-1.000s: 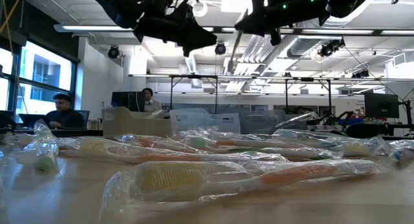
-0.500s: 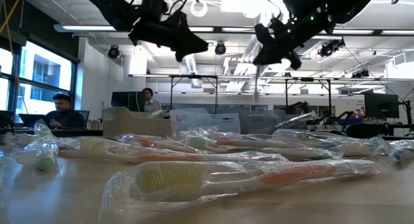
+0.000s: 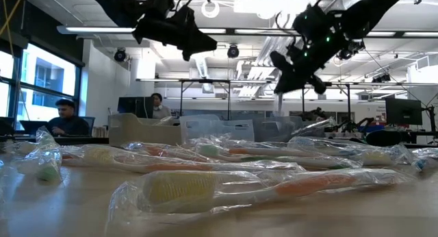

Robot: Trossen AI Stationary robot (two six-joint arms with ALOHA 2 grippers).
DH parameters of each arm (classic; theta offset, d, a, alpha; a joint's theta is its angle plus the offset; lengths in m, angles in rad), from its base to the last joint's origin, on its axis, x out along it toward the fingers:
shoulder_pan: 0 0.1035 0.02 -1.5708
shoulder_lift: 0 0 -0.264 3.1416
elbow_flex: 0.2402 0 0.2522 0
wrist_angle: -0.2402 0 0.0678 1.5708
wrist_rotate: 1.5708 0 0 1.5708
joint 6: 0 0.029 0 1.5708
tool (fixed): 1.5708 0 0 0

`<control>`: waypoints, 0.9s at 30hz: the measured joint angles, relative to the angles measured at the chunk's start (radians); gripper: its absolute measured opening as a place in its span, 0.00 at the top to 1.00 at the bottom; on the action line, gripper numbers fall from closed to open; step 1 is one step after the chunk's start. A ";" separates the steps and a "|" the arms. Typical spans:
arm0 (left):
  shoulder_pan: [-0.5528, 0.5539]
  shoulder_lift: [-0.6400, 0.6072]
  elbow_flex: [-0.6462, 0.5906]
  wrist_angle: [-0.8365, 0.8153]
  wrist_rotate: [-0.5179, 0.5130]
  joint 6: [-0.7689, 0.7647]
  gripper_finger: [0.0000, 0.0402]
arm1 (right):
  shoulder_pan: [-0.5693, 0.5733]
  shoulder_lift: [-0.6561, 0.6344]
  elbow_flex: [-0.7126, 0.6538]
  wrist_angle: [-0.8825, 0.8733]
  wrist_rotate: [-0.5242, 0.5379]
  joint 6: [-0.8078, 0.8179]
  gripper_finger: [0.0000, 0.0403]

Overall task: Pick & Place Toothbrushes
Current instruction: Put the green toothbrush into the black bin

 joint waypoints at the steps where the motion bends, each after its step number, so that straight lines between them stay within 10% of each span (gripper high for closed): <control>1: 0.000 0.000 0.000 -0.001 0.000 0.000 0.73 | 0.000 0.013 -0.009 0.010 0.002 0.013 0.95; 14: 0.000 0.000 0.000 -0.016 -0.003 -0.007 0.73 | -0.008 0.077 -0.025 0.032 -0.001 0.132 0.95; 27: 0.000 0.000 0.000 -0.011 -0.004 -0.008 0.73 | -0.023 0.078 -0.025 -0.093 0.132 0.199 0.73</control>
